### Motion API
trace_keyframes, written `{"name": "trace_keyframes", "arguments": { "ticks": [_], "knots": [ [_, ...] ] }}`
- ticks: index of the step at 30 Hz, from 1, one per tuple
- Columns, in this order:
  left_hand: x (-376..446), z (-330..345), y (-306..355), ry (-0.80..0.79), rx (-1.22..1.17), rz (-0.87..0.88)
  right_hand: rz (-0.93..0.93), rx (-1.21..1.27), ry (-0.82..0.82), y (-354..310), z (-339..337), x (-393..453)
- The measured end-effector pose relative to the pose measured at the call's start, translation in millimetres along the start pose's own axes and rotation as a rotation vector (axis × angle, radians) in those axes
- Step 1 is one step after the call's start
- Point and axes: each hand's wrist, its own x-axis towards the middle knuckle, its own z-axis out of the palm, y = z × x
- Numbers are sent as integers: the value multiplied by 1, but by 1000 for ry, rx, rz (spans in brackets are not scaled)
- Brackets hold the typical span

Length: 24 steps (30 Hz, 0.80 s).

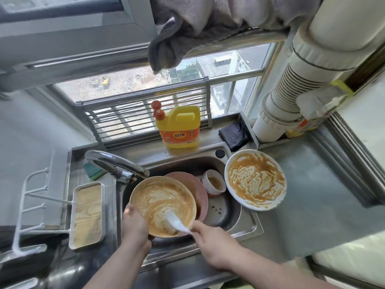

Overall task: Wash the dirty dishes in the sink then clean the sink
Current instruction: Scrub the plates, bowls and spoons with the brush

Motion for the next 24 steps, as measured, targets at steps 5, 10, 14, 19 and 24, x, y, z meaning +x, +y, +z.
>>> {"name": "trace_keyframes", "arguments": {
  "ticks": [5,10,14,19,24],
  "knots": [
    [-12,2,-10,-91,-70,-17,-72,-20,112,-24,-17,35],
    [-11,14,0,-221,-121,8,26,69,465,26,-76,32],
    [-34,62,5,-396,-14,-70,13,73,619,66,-97,16],
    [-59,136,5,-635,313,-35,215,61,729,134,-130,-8],
    [-68,184,-12,-715,457,81,301,22,736,183,-150,-18]
  ]
}}
